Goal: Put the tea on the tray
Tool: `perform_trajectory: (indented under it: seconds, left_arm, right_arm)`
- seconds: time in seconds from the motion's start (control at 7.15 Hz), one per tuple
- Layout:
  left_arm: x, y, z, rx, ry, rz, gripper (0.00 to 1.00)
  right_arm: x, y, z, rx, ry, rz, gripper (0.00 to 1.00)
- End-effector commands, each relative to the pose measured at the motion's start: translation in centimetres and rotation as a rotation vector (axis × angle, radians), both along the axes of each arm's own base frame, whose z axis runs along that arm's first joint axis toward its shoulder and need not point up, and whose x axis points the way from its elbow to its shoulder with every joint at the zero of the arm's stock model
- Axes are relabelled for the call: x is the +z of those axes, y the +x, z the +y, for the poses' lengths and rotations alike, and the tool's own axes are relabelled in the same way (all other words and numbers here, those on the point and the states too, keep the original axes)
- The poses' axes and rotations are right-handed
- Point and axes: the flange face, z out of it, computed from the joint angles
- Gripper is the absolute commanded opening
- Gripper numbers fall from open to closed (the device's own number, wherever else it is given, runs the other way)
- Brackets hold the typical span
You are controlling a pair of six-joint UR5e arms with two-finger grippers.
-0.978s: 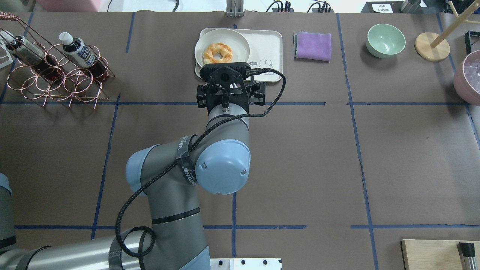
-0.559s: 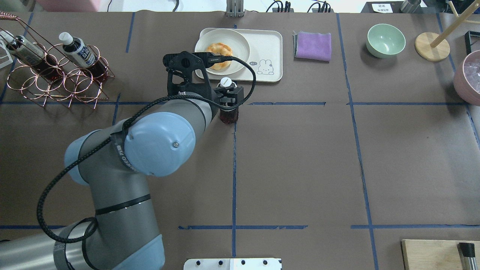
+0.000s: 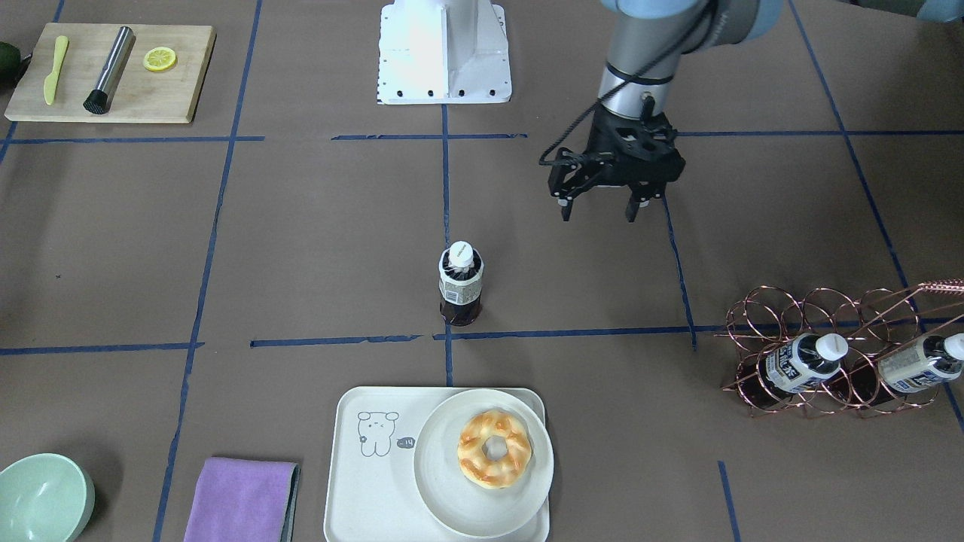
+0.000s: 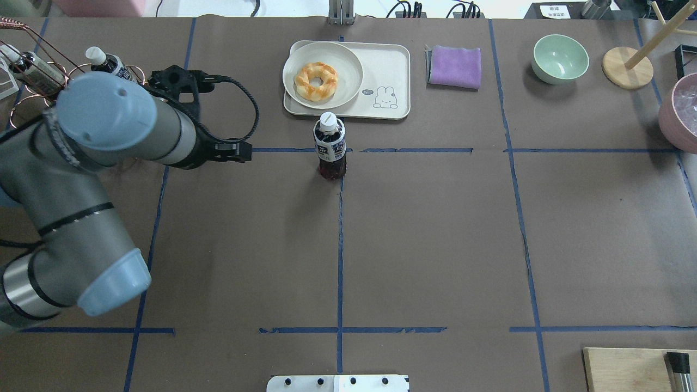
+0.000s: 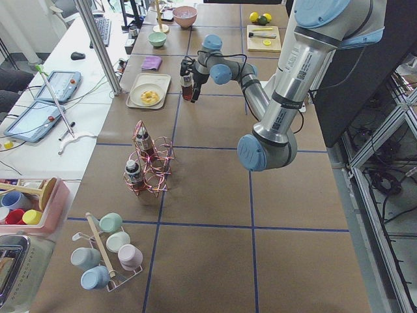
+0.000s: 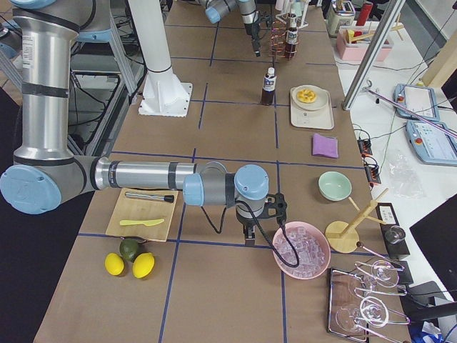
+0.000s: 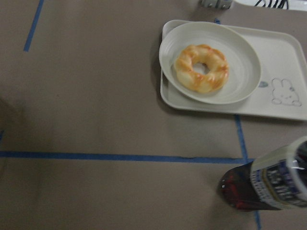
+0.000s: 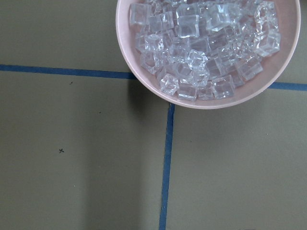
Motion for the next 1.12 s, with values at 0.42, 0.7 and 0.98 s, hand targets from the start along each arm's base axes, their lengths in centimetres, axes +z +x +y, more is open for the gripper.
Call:
perform_trajectory:
  seconds: [0.42, 0.7, 0.98]
  left_arm:
    - [22.3, -30.9, -6.1, 0.297, -0.023, -0.093, 1.00]
    - [33.2, -40.7, -7.0, 0.362, -0.023, -0.115, 1.00]
    - [40.1, -45.4, 0.0, 0.313, -0.111, -0.097, 1.00]
  right_arm:
    - [-1.4, -0.6, -0.7, -0.006, 0.049, -0.007, 1.00]
    - [-5.3, -2.7, -1.8, -0.048, 0.124, -0.012, 0.99]
    - [-8.6, -5.2, -3.0, -0.073, 0.158, -0.022, 0.99]
